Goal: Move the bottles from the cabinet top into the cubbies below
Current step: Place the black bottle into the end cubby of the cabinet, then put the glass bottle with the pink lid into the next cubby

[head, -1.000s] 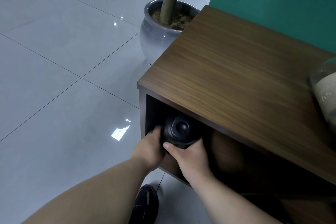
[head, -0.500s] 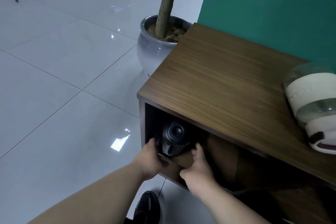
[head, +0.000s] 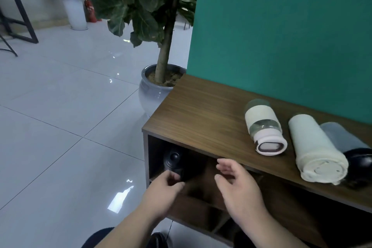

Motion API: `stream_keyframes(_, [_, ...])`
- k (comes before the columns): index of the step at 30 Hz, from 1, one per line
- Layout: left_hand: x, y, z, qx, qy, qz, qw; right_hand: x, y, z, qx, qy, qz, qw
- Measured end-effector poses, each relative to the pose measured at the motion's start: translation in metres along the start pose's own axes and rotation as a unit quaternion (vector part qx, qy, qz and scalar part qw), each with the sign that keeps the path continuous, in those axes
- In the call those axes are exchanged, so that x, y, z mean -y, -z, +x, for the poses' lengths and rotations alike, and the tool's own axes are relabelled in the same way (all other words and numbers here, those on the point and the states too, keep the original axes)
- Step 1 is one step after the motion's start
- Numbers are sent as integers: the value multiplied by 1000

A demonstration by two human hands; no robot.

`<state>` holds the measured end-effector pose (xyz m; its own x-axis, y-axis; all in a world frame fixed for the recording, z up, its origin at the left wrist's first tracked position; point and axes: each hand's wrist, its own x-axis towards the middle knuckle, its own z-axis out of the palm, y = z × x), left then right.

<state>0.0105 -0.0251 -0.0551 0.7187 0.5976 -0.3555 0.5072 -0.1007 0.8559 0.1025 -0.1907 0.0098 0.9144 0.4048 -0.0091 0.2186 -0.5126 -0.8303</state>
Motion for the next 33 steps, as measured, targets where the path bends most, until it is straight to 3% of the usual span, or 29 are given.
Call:
stream_keyframes(4, [-17, -13, -23, 16, -73, -31, 997, 35, 53, -3, -133, 63, -28, 989])
stream_keyframes(8, [-11, -17, -23, 99, -108, 52, 988, 50, 79, 11, -222, 73, -152, 960])
stream_keyframes(11, [-11, -19, -14, 130, -122, 74, 981, 44, 80, 33, -226, 9, -200, 953])
stream_keyframes(16, [-11, -20, 0, 143, -140, 80, 976, 28, 67, 58, -214, -69, -173, 959])
stream_keyframes(22, [-13, -15, 2, 136, -137, 65, 979, 25, 65, 60, -257, -67, -140, 954])
stream_keyframes(27, [-15, -6, -5, 113, -114, 40, 986, 51, 76, 32, -233, -8, -53, 971])
stream_keyframes(33, [-9, 4, -12, 169, -78, -40, 982, 65, 86, -18, -66, 121, -48, 989])
